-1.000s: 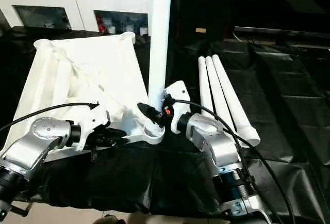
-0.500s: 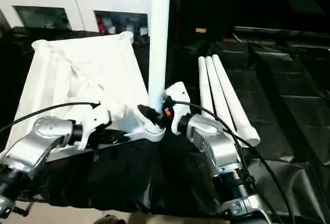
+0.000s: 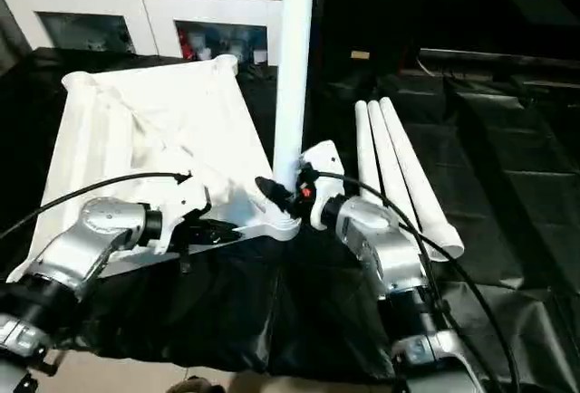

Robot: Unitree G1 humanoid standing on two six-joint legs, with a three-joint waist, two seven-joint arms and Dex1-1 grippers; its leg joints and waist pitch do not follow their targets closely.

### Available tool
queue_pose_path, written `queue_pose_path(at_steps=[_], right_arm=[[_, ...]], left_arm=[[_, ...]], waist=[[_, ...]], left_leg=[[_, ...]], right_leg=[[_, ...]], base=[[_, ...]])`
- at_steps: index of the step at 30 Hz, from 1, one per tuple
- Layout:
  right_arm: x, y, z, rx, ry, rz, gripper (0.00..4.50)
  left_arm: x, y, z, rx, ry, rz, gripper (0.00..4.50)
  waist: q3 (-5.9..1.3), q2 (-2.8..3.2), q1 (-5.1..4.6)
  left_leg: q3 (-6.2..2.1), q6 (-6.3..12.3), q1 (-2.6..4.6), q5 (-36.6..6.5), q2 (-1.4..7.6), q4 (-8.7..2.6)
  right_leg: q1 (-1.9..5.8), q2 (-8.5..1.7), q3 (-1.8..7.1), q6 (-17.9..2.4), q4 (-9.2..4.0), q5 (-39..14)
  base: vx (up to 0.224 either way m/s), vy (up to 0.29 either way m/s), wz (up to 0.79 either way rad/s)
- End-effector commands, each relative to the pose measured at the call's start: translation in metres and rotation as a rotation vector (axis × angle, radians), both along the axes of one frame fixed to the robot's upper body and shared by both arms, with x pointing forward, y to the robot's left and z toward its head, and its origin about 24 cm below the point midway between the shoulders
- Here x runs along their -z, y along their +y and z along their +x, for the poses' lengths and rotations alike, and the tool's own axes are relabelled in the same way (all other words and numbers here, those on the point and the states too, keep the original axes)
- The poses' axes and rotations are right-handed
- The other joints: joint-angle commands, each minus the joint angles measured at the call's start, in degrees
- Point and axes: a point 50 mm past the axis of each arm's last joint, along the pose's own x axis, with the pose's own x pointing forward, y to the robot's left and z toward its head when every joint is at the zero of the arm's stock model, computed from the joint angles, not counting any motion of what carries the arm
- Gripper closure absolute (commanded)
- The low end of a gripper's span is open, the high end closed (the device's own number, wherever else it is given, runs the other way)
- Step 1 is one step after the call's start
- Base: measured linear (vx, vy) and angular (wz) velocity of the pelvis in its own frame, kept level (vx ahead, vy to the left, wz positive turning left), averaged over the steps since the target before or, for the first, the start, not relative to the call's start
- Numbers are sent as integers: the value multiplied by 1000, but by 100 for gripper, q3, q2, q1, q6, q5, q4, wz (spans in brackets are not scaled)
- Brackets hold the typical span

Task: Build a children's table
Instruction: Insert table leg to table base

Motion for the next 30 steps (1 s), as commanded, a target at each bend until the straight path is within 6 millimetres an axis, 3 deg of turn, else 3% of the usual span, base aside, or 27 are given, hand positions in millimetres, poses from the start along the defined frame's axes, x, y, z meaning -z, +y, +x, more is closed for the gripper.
queue_pose_path(at_steps=[1,4,5,7,8,16,18,19,20,21,25,26,30], right_arm=[[17,-3,-3,12,77,-21,260],[24,-5,-4,24,110,8,260],[27,-7,-5,36,131,35,260],[30,-9,-6,43,143,53,260],[33,-12,-7,56,160,80,260],[48,-23,-16,117,193,143,260],[48,-23,-16,117,193,143,260],[50,-24,-18,123,189,152,260],[50,-26,-20,136,176,160,260],[50,-28,-21,151,159,165,260],[47,-31,-22,183,108,176,260],[46,-32,-22,190,98,182,260],[48,-32,-26,172,90,153,260]], left_arm=[[-6,-14,0,69,-21,-63,450],[-5,-13,0,64,-27,-56,450],[-4,-12,1,51,-32,-51,450],[-4,-11,1,43,-35,-48,450],[-3,-10,2,31,-38,-45,450],[-2,-9,4,15,-44,-43,450],[-2,-9,4,15,-44,-43,450],[-2,-9,5,10,-48,-43,450],[-2,-9,6,6,-52,-42,450],[-3,-10,7,3,-55,-43,450],[-2,-11,9,-1,-61,-43,450],[-2,-11,9,-1,-62,-43,450],[-2,-12,10,4,-61,-40,450]], waist=[[-371,37,-21],[-366,22,-15],[-366,-33,-21],[-364,2,-9],[-367,-23,-9],[-370,-17,39],[-370,-12,48],[-368,25,54],[-363,3,51],[-363,41,61],[-355,34,65],[-348,58,64],[-354,61,56]], left_leg=[[-126,-51,121,-1029,339,-433],[-126,-47,126,-1091,348,-444],[-121,-20,119,-1075,351,-449],[-121,0,125,-1093,355,-449],[-122,11,118,-1068,356,-455],[-116,56,111,-1027,360,-456],[-117,51,121,-1060,366,-463],[-121,32,123,-1112,362,-466],[-115,27,124,-1160,364,-470],[-122,7,129,-1217,363,-472],[-120,-42,159,-1443,373,-495],[-124,-65,174,-1544,378,-499],[-132,-64,141,-1505,381,-520]], right_leg=[[227,-515,283,-1368,-450,-198],[221,-520,284,-1353,-464,-381],[225,-525,286,-1344,-469,-404],[207,-526,287,-1325,-480,-492],[215,-528,285,-1312,-478,-488],[202,-543,288,-1251,-493,-592],[188,-541,285,-1233,-496,-634],[182,-541,285,-1222,-502,-706],[175,-542,293,-1196,-522,-757],[169,-550,295,-1187,-528,-828],[140,-547,298,-1134,-568,-1089],[123,-552,306,-1135,-579,-1218],[143,-548,301,-1107,-579,-1168]], base=[[0,0,0],[0,0,0],[0,0,0],[0,0,0],[0,0,0],[0,0,0],[0,0,0],[0,0,0],[0,0,0],[0,0,0],[0,0,0],[0,0,0],[0,0,0]])
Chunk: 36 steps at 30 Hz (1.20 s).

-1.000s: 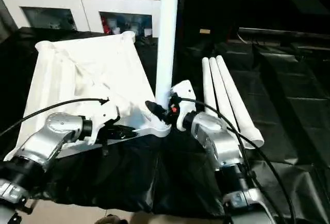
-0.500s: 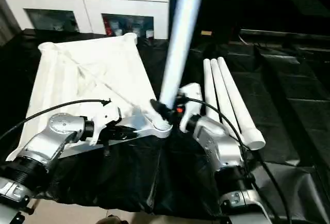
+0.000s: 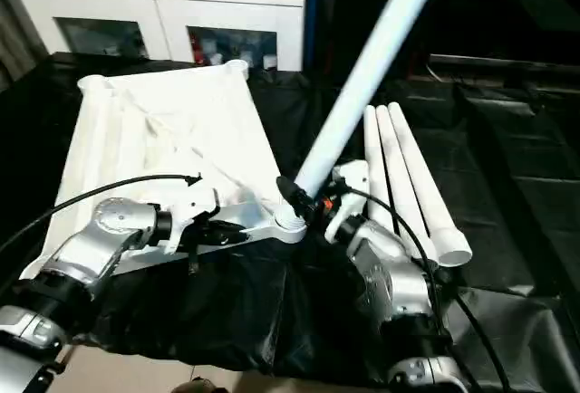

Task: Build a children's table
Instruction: Insert table leg to table base

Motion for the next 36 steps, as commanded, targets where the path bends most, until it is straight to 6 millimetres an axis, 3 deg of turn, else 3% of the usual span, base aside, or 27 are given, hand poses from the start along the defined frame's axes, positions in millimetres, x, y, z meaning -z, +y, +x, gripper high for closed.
queue_pose_path(at_steps=[1,8,17,22,30,36], right_arm=[[24,-9,-10,13,103,-68,260],[17,-5,-6,-122,64,-248,260],[16,4,-10,-277,61,-311,260],[21,5,-13,-325,67,-341,260],[27,5,-22,-413,86,-338,260],[27,6,-22,-456,81,-330,260]], left_arm=[[-8,-3,6,-15,-43,-40,450],[-9,-1,7,12,-54,-13,450],[-8,2,6,45,-50,12,450],[-11,2,7,87,-52,29,450],[-15,-5,8,213,-43,27,450],[-17,-4,12,234,-35,37,450]], waist=[[-290,1,-46],[-267,8,-51],[-282,-43,-58],[-282,-30,-57],[-304,14,-61],[-291,10,-62]], left_leg=[[-156,-59,136,-1486,376,-502],[-162,-83,148,-1641,386,-524],[-144,57,111,-1293,383,-512],[-144,54,131,-1329,394,-519],[-147,47,136,-1351,400,-522],[-147,10,148,-1497,413,-536]], right_leg=[[130,-534,297,-1112,-559,-1131],[119,-547,304,-1025,-610,-1502],[156,-539,288,-1081,-580,-1047],[148,-544,282,-1121,-584,-1037],[182,-538,270,-1260,-545,-490],[180,-553,271,-1328,-564,-642]], base=[[0,0,0],[0,0,0],[0,0,0],[0,0,0],[0,0,0],[0,0,0]])
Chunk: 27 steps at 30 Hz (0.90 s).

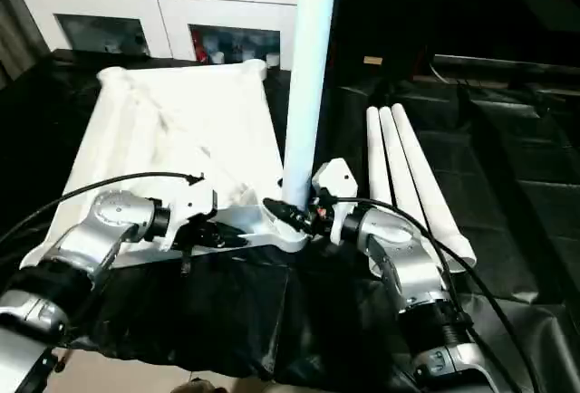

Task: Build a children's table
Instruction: Insert table leg to table base

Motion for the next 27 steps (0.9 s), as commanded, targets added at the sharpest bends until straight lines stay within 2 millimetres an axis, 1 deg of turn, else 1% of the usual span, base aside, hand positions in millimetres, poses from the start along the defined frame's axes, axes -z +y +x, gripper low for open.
queue_pose_path(at_steps=[1,2,3,5,6,7,9,10,11,12,13,14,15,16,17,18,21,23,24,25,26,27], right_arm=[[39,4,-18,-60,184,-72,260],[39,4,-17,-60,184,-69,260],[38,4,-16,-51,181,-69,260],[38,5,-13,-21,175,-67,260],[38,5,-12,-5,173,-65,260],[38,5,-2,100,149,-86,260],[38,7,8,213,136,-104,260],[37,7,8,223,136,-104,260],[35,10,17,338,144,-76,261],[34,11,20,376,150,-64,261],[34,12,23,426,162,-46,261],[35,14,26,484,177,-31,261],[35,14,26,485,177,-31,261],[38,15,27,530,184,-35,261],[40,16,27,556,188,-39,261],[43,17,27,578,195,-46,261],[49,24,27,599,216,-49,261],[49,28,27,597,212,-53,261],[48,28,28,597,209,-56,261],[47,30,29,595,197,-60,261],[47,31,29,595,195,-59,261],[47,31,29,595,195,-59,261]], left_arm=[[-13,-11,6,64,-59,9,450],[-13,-11,8,57,-60,12,450],[-14,-11,8,49,-61,12,450],[-14,-11,11,23,-65,8,450],[-14,-11,12,12,-66,5,450],[-15,-13,16,-40,-78,-9,450],[-16,-17,18,-86,-81,-32,450],[-16,-17,18,-90,-81,-34,450],[-18,-24,20,-142,-82,-61,450],[-18,-26,21,-158,-87,-71,450],[-19,-31,22,-183,-83,-85,450],[-20,-37,22,-214,-78,-103,450],[-20,-37,22,-215,-78,-104,450],[-18,-44,23,-244,-81,-104,450],[-17,-48,23,-263,-85,-103,450],[-16,-52,23,-276,-92,-102,450],[-11,-63,21,-295,-90,-106,450],[-8,-67,19,-288,-95,-95,450],[-8,-67,18,-287,-97,-91,450],[-8,-67,18,-291,-99,-80,450],[-7,-67,17,-295,-99,-78,450],[-7,-67,17,-295,-99,-78,450]], waist=[[-276,34,-41],[-276,128,-31],[-277,76,-49],[-270,82,-55],[-265,82,-52],[-260,62,-58],[-240,72,-91],[-225,66,-136],[-220,42,-175],[-219,64,-196],[-224,38,-225],[-233,26,-229],[-236,34,-231],[-238,4,-238],[-243,28,-241],[-237,19,-247],[-244,16,-255],[-236,27,-256],[-222,-10,-266],[-219,6,-263],[-205,22,-274],[-201,25,-284]], left_leg=[[-150,3,151,-1508,405,-502],[-165,-38,163,-1564,409,-502],[-159,-56,162,-1612,415,-510],[-157,-64,154,-1626,404,-510],[-154,-82,171,-1701,405,-512],[-159,-98,174,-1735,414,-522],[-176,-208,169,-1854,406,-543],[-190,-277,168,-1978,396,-559],[-197,-304,175,-2067,402,-568],[-205,-335,184,-2105,399,-566],[-207,-334,166,-2088,401,-575],[-207,-267,129,-1897,395,-573],[-197,-247,139,-1845,393,-564],[-183,-213,144,-1794,388,-555],[-173,-169,152,-1685,387,-538],[-161,-116,131,-1581,369,-528],[-156,-38,122,-1441,358,-523],[-157,-17,136,-1497,368,-538],[-153,-20,146,-1584,368,-549],[-161,-27,155,-1637,374,-556],[-167,-71,173,-1799,385,-572],[-176,-114,192,-1940,392,-585]], right_leg=[[136,-562,288,-1338,-477,-658],[125,-566,288,-1347,-466,-681],[138,-562,290,-1358,-477,-654],[134,-562,288,-1385,-475,-651],[123,-568,292,-1386,-490,-767],[117,-573,294,-1388,-494,-834],[103,-587,295,-1371,-502,-1123],[105,-588,292,-1323,-515,-1430],[94,-597,300,-1258,-542,-1664],[72,-599,306,-1239,-554,-1778],[88,-599,308,-1239,-542,-1754],[110,-588,305,-1189,-546,-1542],[101,-580,310,-1198,-537,-1439],[94,-573,314,-1218,-543,-1351],[96,-580,317,-1271,-534,-1192],[115,-568,315,-1274,-542,-1103],[139,-556,304,-1279,-535,-955],[135,-553,302,-1257,-555,-1052],[128,-545,304,-1226,-573,-1185],[125,-553,305,-1214,-575,-1274],[105,-556,306,-1184,-593,-1489],[89,-561,309,-1154,-611,-1656]], base=[[0,0,0],[0,0,0],[0,0,0],[0,0,0],[0,0,0],[0,0,0],[0,0,0],[0,0,0],[0,0,0],[0,0,0],[0,0,0],[0,0,0],[0,0,0],[0,0,0],[0,0,0],[0,0,0],[0,0,0],[0,0,0],[0,0,0],[0,0,0],[0,0,0],[0,0,0]])
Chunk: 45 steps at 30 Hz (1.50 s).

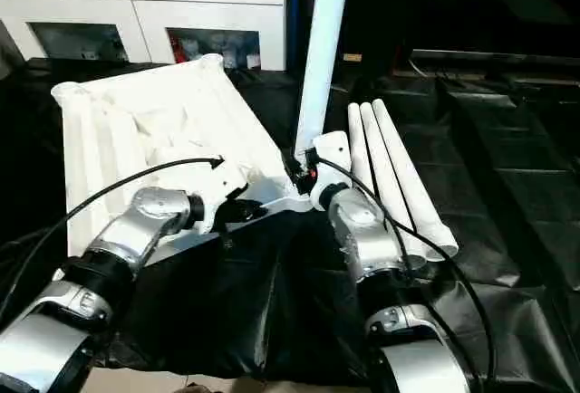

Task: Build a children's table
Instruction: Insert table leg to table base

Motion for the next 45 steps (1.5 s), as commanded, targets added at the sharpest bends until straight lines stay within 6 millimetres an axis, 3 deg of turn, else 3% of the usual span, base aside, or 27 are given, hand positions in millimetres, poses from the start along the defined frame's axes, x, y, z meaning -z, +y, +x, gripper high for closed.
queue_pose_path(at_steps=[1,5,9,15,16,17,19,22,29,34,35,40,45], right_arm=[[45,7,-18,-11,212,-22,261],[44,9,-17,-25,200,-36,261],[45,12,-19,-76,183,-69,261],[45,15,-20,-106,175,-62,261],[44,15,-20,-106,175,-55,226],[44,15,-20,-108,175,-51,205],[43,15,-19,-112,171,-44,205],[40,14,-19,-134,156,-27,177],[27,9,-19,-242,96,-24,102],[19,3,-26,-374,58,-26,102],[18,1,-28,-407,57,-26,102],[15,-7,-40,-546,52,-49,102],[12,-14,-51,-678,67,-64,102]], left_arm=[[-11,-21,-1,57,-46,-46,450],[-10,-19,-2,58,-53,-28,450],[-9,-17,-3,63,-53,-23,450],[-8,-16,-4,64,-52,-24,450],[-8,-16,-4,67,-52,-25,450],[-8,-16,-5,67,-52,-25,450],[-9,-15,-5,77,-53,-30,450],[-10,-13,-7,100,-56,-34,450],[-14,-4,-10,169,-70,-37,450],[-14,3,-15,240,-68,-26,450],[-14,5,-16,254,-63,-23,450],[-13,13,-21,326,-35,-17,450],[-13,20,-24,387,-4,-18,450]], waist=[[-207,8,-22],[-226,-2,-52],[-228,-59,-51],[-220,-69,-41],[-218,-96,-44],[-215,-77,-38],[-220,-71,-48],[-239,-97,-41],[-291,-76,-17],[-354,-78,21],[-335,-78,44],[-326,-76,102],[-327,-73,158]], left_leg=[[-181,-126,110,-1990,390,-523],[-182,-124,97,-1906,391,-545],[-158,-40,82,-1734,387,-532],[-149,39,88,-1646,387,-529],[-144,47,86,-1641,388,-529],[-151,45,87,-1652,389,-533],[-152,30,96,-1678,398,-536],[-135,85,65,-1434,395,-525],[-111,408,52,-759,386,-444],[-107,636,29,-370,396,-375],[-93,748,13,-306,395,-364],[-84,689,28,-530,407,-369],[-76,636,27,-581,412,-362]], right_leg=[[53,-563,312,-1123,-586,-1723],[66,-559,311,-1094,-588,-1539],[80,-560,316,-1140,-576,-1295],[80,-571,317,-1124,-593,-1460],[77,-569,318,-1114,-600,-1486],[74,-574,318,-1101,-603,-1552],[61,-568,320,-1123,-603,-1537],[95,-554,316,-1171,-562,-1135],[156,-540,287,-1396,-441,137],[182,-528,268,-1478,-340,926],[164,-511,252,-1488,-323,1157],[158,-516,244,-1475,-357,752],[149,-515,247,-1467,-345,665]], base=[[0,0,0],[0,0,0],[0,0,0],[0,0,0],[0,0,0],[0,0,0],[0,0,0],[0,0,0],[0,0,0],[0,0,0],[0,0,0],[0,0,0],[0,0,0]])
